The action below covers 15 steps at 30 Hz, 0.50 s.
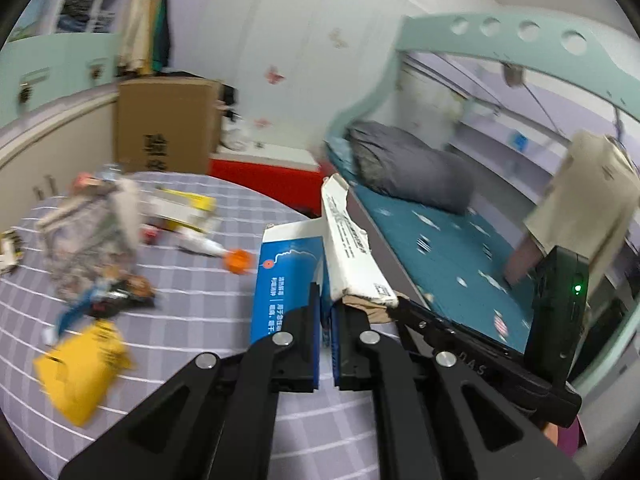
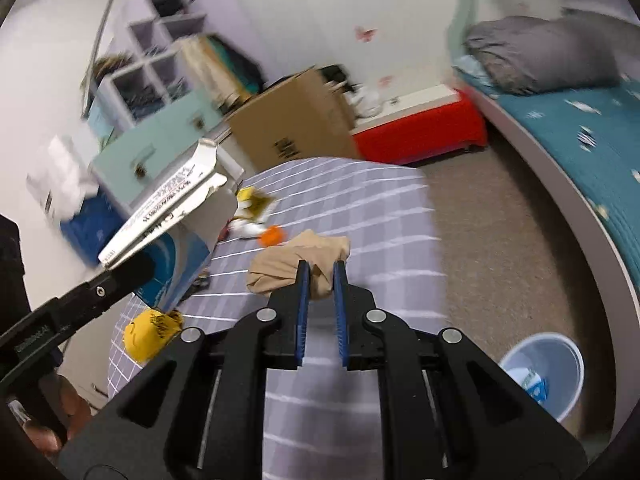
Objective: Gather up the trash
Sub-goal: 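Carry both items to the blue basin and open both tools to drop them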
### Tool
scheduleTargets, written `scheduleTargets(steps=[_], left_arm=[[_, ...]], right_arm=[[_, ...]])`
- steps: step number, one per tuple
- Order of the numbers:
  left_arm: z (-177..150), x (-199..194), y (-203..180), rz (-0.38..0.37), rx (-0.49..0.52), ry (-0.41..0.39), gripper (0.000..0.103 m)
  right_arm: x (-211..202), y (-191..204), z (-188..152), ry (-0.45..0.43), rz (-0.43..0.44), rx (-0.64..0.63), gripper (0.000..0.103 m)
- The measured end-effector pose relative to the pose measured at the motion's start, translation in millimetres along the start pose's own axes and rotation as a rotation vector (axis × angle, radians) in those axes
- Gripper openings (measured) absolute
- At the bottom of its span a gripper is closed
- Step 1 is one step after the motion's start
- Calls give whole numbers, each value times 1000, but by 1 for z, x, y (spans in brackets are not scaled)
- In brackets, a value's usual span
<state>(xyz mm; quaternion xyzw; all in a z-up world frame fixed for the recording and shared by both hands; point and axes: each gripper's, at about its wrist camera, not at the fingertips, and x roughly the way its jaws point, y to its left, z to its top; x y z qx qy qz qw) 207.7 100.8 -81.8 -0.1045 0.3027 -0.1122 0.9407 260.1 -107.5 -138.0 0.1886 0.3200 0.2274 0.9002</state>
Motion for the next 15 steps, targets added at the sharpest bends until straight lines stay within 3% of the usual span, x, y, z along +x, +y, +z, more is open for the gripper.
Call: scheduleTargets(steps=[7, 12, 15], left_arm=[[-40, 59, -91, -128, 120, 150, 4], [-83, 114, -144, -208, 187, 303, 4], [-108, 150, -166, -211, 223, 379, 4]], right_arm=[[-65, -110, -45, -50, -160, 192, 12], [-81, -174, -84, -29, -269, 313, 12], [-82, -209, -108, -11, -327, 386, 12]])
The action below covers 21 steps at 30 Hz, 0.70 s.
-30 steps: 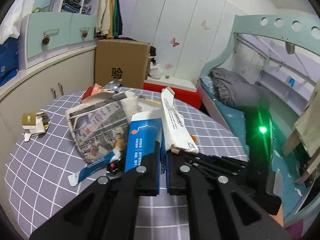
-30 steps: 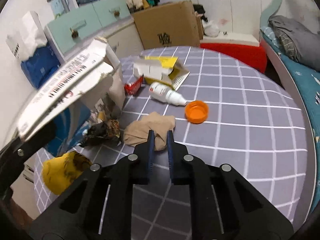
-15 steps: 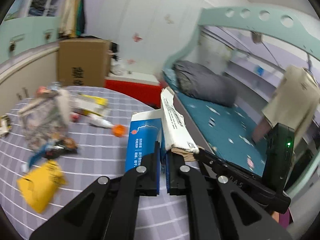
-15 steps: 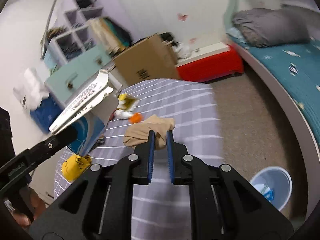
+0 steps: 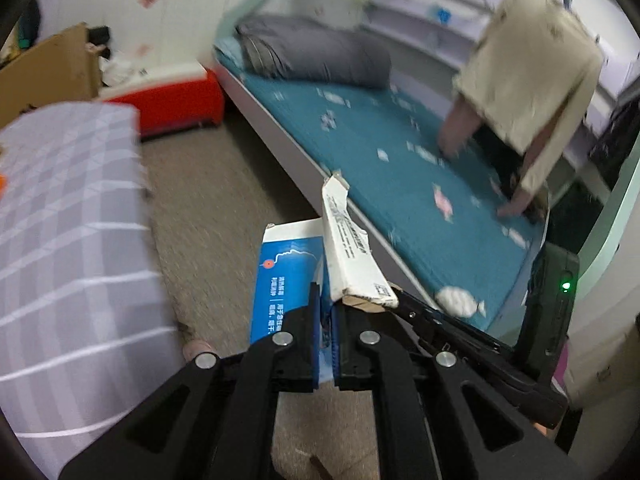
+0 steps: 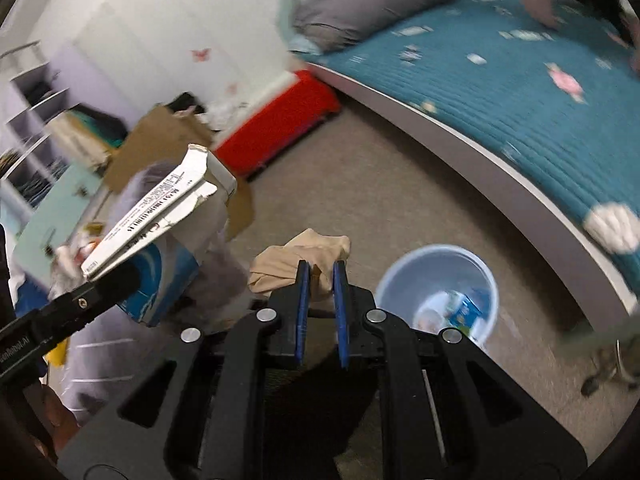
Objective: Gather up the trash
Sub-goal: 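Carry both items to the blue basin and open both tools to drop them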
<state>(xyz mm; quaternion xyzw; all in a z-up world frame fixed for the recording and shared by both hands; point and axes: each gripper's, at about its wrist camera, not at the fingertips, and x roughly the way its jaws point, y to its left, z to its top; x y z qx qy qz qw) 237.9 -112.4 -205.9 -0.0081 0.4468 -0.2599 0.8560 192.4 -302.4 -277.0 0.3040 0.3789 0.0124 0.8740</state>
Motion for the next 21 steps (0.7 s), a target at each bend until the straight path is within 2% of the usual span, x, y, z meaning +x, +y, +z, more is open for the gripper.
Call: scheduleTargets(steps=[2, 5, 7, 8, 14, 21], left_arm=[[-3, 25, -3, 4, 4, 42, 4], [-5, 62, -2, 19, 7, 103, 4], [-10, 86, 0, 27, 6, 149, 4], [-14, 100, 2, 37, 3, 177, 4], [-28, 144, 12, 59, -2, 280, 4], [-46, 176, 16, 49, -6, 375, 4]], right_arm=[[10, -16, -3, 5, -28, 31, 13], [36, -44, -5, 21, -32, 78, 19], [55, -61, -11, 51, -88, 103, 38], [64, -66, -11, 64, -102, 114, 56], [83, -92, -29, 126, -133, 165, 57], [82, -96, -33, 122, -147, 162, 57]])
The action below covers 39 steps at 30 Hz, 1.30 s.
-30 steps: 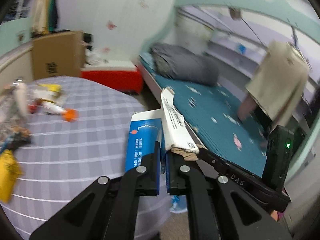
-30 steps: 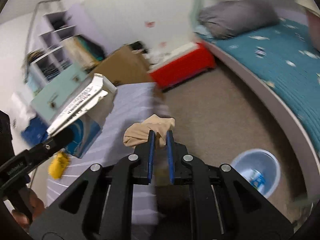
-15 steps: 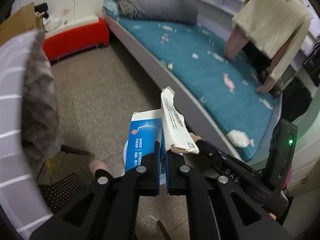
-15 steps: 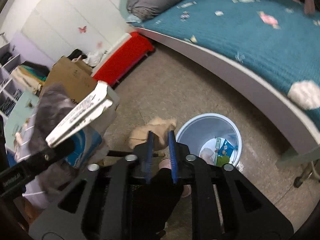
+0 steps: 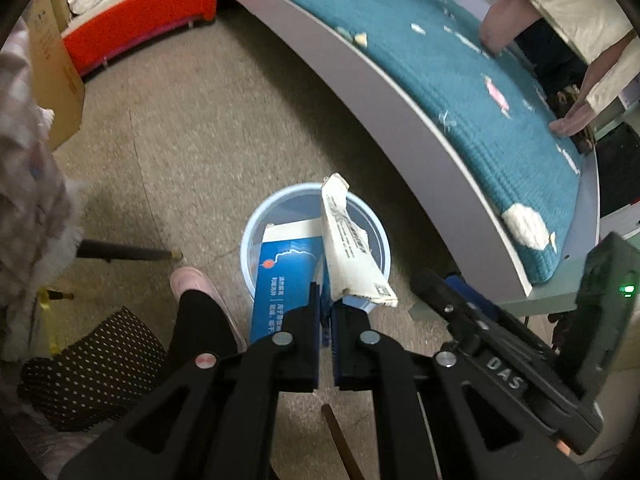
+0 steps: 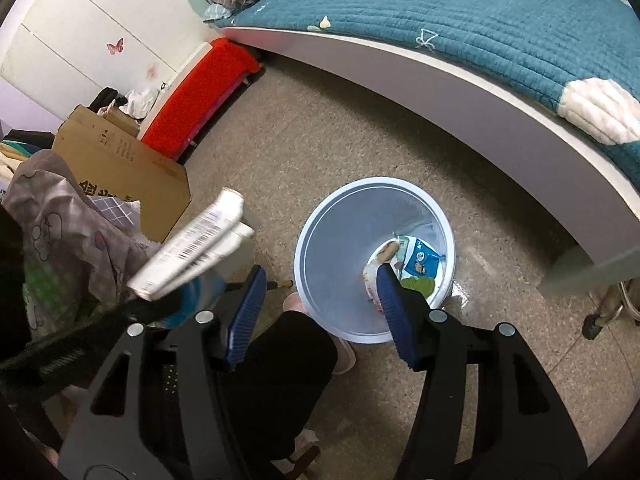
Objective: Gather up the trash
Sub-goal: 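Carry both items to the blue basin and open both tools to drop them, then return both tools to the table toward the yellow snack bag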
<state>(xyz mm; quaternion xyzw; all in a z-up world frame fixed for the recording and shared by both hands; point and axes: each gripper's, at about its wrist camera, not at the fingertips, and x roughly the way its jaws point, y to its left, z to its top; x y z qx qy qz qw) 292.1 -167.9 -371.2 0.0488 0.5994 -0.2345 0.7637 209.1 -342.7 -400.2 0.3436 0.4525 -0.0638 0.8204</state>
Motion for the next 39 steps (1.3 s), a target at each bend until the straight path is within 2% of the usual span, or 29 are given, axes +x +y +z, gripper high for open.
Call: scheduleTargets(steps=[5, 9, 13, 17, 19, 20, 21, 22, 33, 39], left_arm=[[1, 13, -2, 2, 7, 33, 4], [7, 18, -10, 2, 23, 43, 4], [17, 16, -24, -8, 46, 25, 5], [31, 8, -37, -19, 54, -18, 6], [36, 8, -40, -19, 57, -19, 29], [38, 6, -40, -19, 54, -25, 62], [38, 3, -39, -11, 44, -49, 72], [38, -1, -38, -14, 42, -70, 72], [23, -27, -23, 26, 20, -82, 72], [13, -69, -23, 66, 39, -171, 72]], right_arm=[[-5, -3, -3, -30, -10, 24, 57], [-17, -5, -1, -88, -16, 36, 58], [-36, -7, 4, -178, -13, 50, 58], [-49, -11, 9, -225, 4, 68, 59], [-53, -14, 10, -238, 4, 75, 59], [-54, -15, 10, -239, 5, 78, 59], [-55, -17, 10, -240, 5, 87, 60], [-55, -17, 10, -238, 5, 89, 60], [-63, -5, 5, -214, 30, 68, 61], [-84, 17, 4, -228, 78, 29, 61]])
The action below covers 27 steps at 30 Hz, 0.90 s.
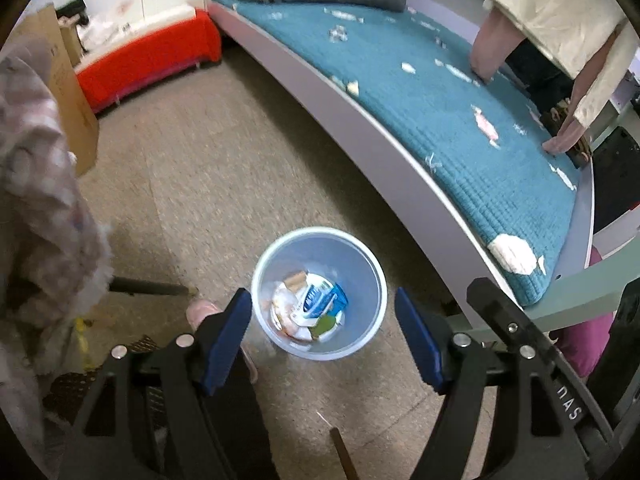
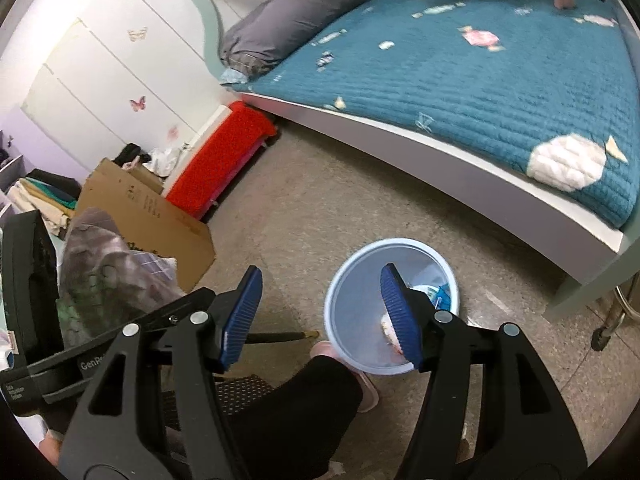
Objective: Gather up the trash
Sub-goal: 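Return both tools to the table toward the yellow snack bag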
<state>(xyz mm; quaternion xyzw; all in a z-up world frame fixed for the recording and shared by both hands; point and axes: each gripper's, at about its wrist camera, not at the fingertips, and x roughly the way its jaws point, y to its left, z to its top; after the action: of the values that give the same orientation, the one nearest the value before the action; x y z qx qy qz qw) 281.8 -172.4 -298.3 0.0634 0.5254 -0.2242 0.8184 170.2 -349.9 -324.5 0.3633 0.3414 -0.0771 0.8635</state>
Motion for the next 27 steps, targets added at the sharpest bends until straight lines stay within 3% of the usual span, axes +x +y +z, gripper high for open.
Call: scheduleTargets(steps=[6, 12, 18, 27], left_arm=[[0, -74, 0, 59, 33, -176, 72], [-11, -159, 20, 92, 36, -333, 74], [-39, -234, 80, 130, -68, -432, 78], [-126, -322, 198, 219, -330, -522, 78]], right_arm=[[-31, 36, 6, -41, 69, -47, 62], [-72, 100, 9, -87, 172, -154, 66], [-89, 183, -10, -61, 268, -307, 67], [-89, 308, -79, 47, 385, -549, 71]])
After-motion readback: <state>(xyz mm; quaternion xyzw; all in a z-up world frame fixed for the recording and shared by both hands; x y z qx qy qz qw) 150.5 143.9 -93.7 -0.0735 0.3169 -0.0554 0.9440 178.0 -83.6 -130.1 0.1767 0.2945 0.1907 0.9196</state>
